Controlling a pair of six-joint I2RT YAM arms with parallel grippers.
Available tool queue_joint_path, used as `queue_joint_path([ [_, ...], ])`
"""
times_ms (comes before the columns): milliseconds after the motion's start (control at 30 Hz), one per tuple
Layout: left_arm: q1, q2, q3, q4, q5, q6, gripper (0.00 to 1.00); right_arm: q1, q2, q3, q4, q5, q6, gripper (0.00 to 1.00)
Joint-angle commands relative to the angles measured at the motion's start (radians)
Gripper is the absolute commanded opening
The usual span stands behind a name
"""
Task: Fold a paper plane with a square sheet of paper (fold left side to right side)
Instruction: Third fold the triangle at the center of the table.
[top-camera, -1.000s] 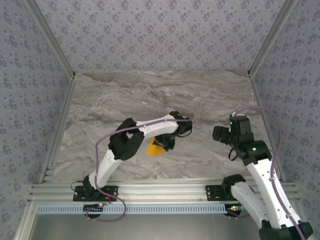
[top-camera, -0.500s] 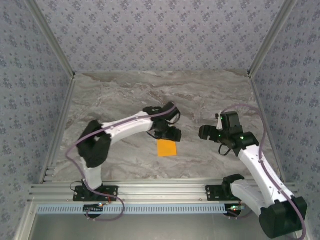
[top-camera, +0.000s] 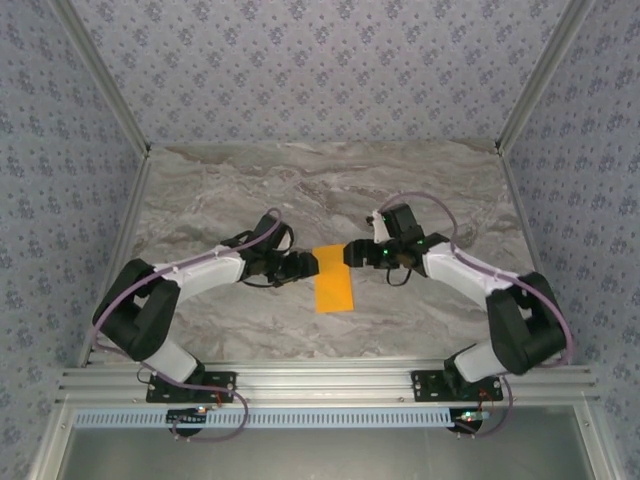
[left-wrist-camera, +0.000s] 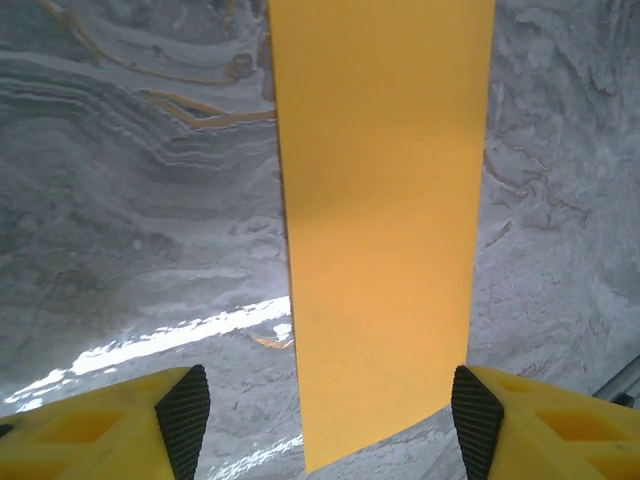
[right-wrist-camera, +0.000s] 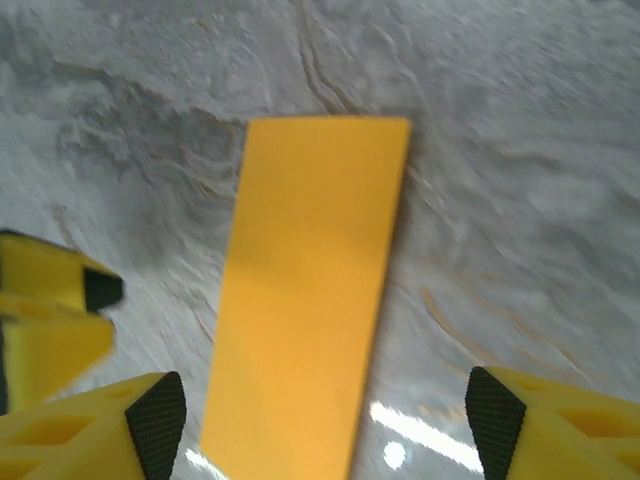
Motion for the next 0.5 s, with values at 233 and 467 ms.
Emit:
queue_joint_path([
  [233,0.002,0.052,-0.010,0.113,0.054,-0.037,0.66,0.012,0.290,0.185,0.122,-0.100,0.032,0.63],
  [467,0.001,0.082,-0.005,0.107,0.065,-0.037,0.66,0.014,0.379,0.209,0.090,-0.094,0.009,0.61],
])
